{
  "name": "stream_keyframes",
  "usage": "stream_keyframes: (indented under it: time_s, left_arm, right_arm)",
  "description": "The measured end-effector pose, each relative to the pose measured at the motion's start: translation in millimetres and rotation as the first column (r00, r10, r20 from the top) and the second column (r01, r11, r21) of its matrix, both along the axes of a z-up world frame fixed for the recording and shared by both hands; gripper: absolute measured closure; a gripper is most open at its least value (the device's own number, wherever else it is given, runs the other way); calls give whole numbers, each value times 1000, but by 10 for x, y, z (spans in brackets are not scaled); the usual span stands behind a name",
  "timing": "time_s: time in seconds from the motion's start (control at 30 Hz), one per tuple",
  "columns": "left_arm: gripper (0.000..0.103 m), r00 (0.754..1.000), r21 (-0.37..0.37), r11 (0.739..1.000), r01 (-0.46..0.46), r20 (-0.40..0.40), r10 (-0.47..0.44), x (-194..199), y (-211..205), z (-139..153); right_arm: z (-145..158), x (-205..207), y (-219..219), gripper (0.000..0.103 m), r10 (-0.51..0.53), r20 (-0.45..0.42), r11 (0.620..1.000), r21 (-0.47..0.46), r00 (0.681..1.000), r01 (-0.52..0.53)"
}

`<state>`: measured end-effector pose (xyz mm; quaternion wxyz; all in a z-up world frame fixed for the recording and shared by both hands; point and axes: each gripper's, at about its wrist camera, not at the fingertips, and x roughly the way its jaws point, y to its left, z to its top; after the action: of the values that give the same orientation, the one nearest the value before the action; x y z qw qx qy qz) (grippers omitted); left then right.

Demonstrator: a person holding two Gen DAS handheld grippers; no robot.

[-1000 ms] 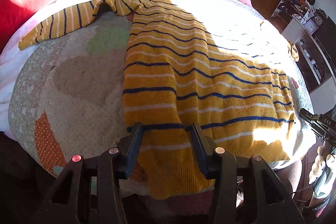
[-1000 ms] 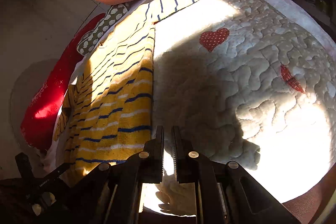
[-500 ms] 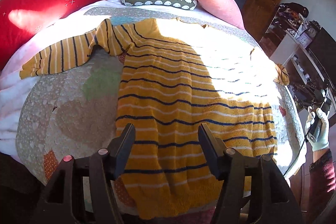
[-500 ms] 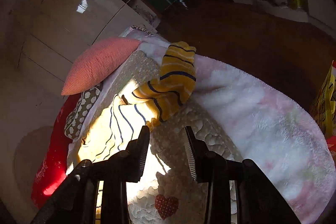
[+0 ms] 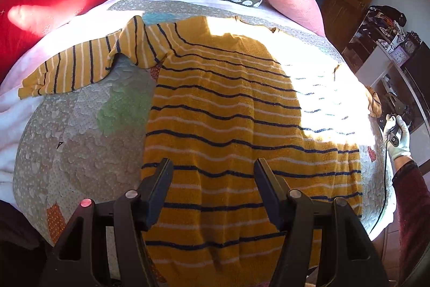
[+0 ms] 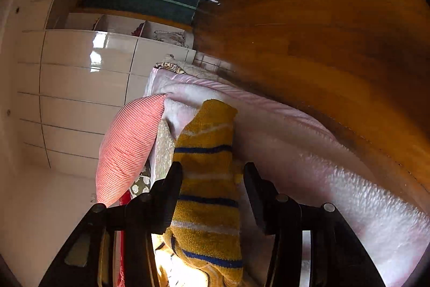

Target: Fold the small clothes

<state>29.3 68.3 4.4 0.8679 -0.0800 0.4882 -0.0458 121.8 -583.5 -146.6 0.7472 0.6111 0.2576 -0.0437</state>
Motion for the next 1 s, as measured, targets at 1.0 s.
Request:
stream_keyframes:
  time_s: [1.0]
  left_arm:
    - [32,989,-172,977,-128,50,138,1014,835,22]
  right_arm:
    - [739,184,4654,86,804,-323,310,-488,499,-816]
